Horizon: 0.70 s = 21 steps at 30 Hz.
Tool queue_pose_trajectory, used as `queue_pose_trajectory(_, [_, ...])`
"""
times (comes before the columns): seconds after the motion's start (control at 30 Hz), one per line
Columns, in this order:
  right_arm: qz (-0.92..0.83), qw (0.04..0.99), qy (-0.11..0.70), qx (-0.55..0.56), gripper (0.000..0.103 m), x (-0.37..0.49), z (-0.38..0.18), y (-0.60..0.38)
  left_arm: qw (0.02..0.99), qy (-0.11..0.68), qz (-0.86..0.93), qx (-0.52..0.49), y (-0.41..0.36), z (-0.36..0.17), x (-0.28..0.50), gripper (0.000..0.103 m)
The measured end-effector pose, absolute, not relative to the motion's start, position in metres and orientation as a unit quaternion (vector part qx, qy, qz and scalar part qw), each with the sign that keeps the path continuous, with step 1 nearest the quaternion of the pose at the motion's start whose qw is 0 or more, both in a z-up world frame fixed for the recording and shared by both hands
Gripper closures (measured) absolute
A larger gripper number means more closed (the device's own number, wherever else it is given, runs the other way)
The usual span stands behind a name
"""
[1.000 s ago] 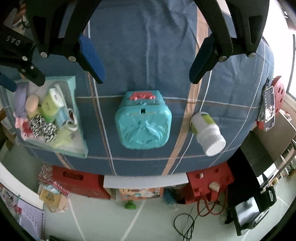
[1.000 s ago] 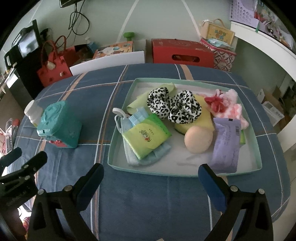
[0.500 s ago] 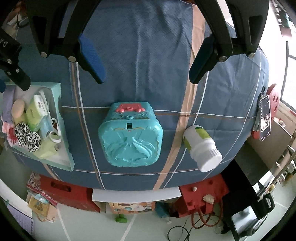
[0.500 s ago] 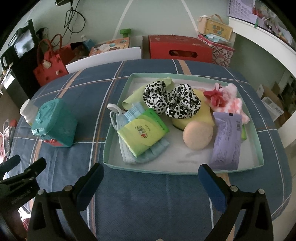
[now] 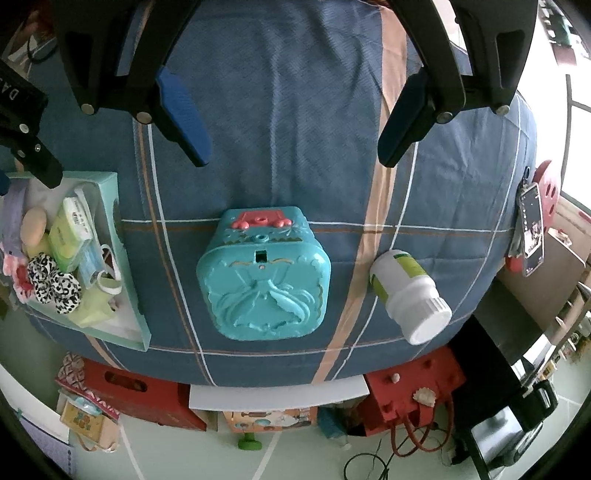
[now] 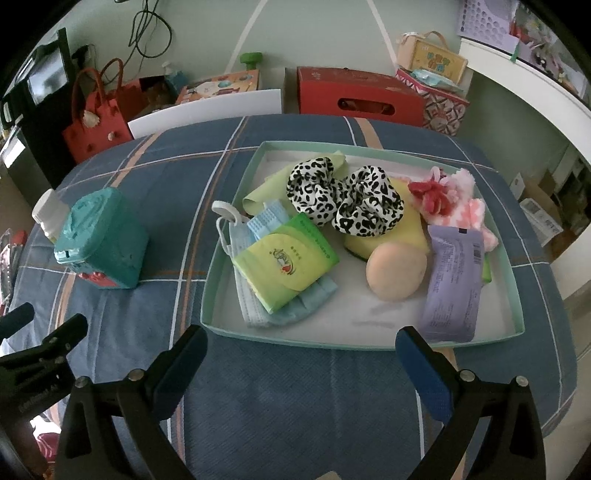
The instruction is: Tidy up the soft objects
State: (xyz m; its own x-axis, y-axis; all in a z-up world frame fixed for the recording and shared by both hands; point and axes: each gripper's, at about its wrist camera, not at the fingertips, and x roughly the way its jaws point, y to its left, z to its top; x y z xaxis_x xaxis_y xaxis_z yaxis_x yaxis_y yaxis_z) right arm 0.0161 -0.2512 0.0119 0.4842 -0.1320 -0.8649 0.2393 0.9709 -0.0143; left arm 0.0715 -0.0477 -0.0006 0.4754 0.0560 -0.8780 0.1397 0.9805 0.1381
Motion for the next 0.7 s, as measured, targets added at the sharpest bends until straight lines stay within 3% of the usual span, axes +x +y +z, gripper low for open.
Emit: queue_pose_trajectory(0.7, [-0.107, 0.857, 0.501, 0.05, 0.0, 0.017, 0.0086, -0.2492, 0.846, 0.525, -0.006, 0.098, -0.0384, -0.0115, 0.0813, 0.011])
